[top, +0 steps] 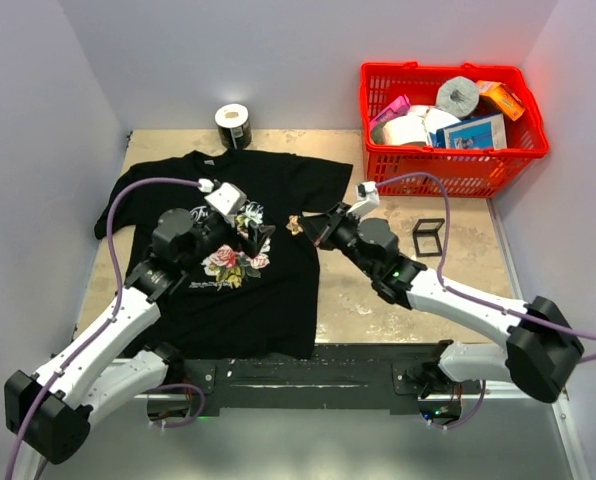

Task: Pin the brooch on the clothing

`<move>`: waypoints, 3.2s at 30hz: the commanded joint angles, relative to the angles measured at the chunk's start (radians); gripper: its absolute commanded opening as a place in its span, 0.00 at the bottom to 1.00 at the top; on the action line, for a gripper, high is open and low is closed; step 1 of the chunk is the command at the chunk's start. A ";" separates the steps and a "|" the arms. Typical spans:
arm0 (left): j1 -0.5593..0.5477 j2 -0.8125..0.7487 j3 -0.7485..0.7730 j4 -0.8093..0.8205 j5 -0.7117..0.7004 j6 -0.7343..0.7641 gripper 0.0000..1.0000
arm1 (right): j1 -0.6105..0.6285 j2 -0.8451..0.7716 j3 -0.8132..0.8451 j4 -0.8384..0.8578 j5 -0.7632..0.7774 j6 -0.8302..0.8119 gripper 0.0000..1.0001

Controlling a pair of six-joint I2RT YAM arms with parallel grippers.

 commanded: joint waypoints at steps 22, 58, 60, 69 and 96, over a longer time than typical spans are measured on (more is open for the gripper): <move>0.147 0.196 0.040 0.271 0.710 -0.334 0.64 | -0.057 -0.168 -0.057 0.213 -0.420 -0.221 0.00; 0.147 0.262 0.012 0.429 0.853 -0.463 0.00 | -0.056 -0.145 -0.059 0.163 -0.435 -0.249 0.00; 0.147 0.268 0.012 0.426 0.861 -0.460 0.00 | -0.059 -0.153 -0.043 0.137 -0.437 -0.268 0.00; 0.147 0.348 0.118 0.183 0.942 -0.307 0.00 | -0.074 -0.196 0.087 -0.167 -0.458 -0.470 0.49; 0.117 0.394 0.184 -0.057 1.036 -0.136 0.00 | -0.074 -0.003 0.330 -0.560 -0.705 -0.753 0.46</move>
